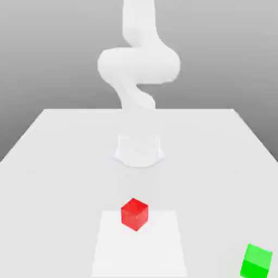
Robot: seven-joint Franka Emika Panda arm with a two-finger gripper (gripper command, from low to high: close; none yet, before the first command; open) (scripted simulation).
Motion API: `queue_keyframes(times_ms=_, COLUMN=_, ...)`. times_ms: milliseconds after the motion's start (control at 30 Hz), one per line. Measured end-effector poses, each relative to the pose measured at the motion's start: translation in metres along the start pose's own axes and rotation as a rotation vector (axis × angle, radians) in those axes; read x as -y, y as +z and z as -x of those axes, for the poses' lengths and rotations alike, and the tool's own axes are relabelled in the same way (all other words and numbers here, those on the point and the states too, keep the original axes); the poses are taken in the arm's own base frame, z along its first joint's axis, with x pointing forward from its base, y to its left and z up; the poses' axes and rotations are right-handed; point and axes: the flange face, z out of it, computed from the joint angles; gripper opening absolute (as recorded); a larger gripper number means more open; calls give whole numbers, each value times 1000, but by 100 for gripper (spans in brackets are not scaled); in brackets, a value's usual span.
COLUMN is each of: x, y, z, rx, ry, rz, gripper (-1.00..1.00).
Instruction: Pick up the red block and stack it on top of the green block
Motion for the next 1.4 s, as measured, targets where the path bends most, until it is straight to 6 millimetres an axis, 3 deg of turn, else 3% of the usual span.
queue_keyframes(times_ms=167, x=-38, y=121, z=34, rx=98, ry=135, rz=160, gripper=0)
queue_keyframes(times_ms=333, x=-102, y=217, z=83, rx=184, ry=278, rz=328, gripper=0)
queue_keyframes(times_ms=567, x=-228, y=311, z=186, rx=295, ry=508, rz=608, gripper=0)
queue_keyframes(times_ms=633, x=-252, y=330, z=206, rx=308, ry=543, rz=648, gripper=0)
queue_keyframes(times_ms=800, x=-278, y=362, z=231, rx=313, ry=549, rz=661, gripper=0)
queue_keyframes(times_ms=833, x=-281, y=366, z=233, rx=313, ry=549, rz=661, gripper=-100)
queue_keyframes(times_ms=1100, x=-277, y=362, z=230, rx=312, ry=549, rz=660, gripper=-100)
queue_keyframes(times_ms=1300, x=-253, y=326, z=210, rx=312, ry=547, rz=660, gripper=-100)
queue_keyframes(times_ms=1400, x=-219, y=329, z=213, rx=356, ry=422, rz=637, gripper=-100)
